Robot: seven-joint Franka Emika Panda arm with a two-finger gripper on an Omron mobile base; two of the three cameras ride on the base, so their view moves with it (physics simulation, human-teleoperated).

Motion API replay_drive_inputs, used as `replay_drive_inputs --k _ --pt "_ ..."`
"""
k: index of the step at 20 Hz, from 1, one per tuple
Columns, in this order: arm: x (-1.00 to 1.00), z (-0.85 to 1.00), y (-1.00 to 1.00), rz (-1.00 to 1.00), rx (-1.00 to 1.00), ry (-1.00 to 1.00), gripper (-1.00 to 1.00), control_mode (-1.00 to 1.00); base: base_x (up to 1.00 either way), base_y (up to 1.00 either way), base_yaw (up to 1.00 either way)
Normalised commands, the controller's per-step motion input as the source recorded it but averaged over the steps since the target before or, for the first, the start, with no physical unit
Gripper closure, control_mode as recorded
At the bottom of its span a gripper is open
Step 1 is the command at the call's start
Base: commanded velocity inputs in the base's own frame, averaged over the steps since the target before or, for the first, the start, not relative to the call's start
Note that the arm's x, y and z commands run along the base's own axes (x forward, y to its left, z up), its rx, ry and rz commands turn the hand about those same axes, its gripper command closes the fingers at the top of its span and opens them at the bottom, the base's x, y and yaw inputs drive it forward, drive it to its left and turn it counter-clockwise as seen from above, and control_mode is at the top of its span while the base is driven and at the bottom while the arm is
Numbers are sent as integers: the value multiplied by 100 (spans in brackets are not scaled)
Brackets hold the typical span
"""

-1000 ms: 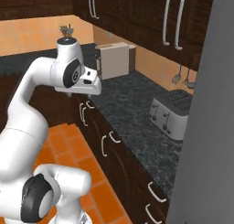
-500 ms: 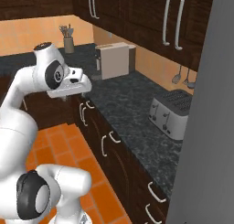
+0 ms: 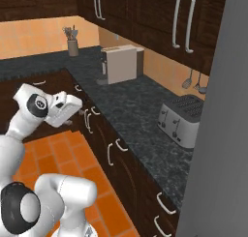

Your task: Take a straw from the drawer in front and place it inside the glass cup on the dining counter.

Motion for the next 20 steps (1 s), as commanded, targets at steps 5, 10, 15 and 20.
replay_drive_inputs --k 5,10,15,20 --pt "24 -84 15 -8 -34 0 -100 -100 0 0 0" --pt "38 -79 1 -13 -26 1 -100 -100 0 0 0" --pt "38 -61 0 -15 -18 3 -100 -100 0 0 0" --pt "35 -42 -9 -15 -10 0 -100 -100 0 0 0"
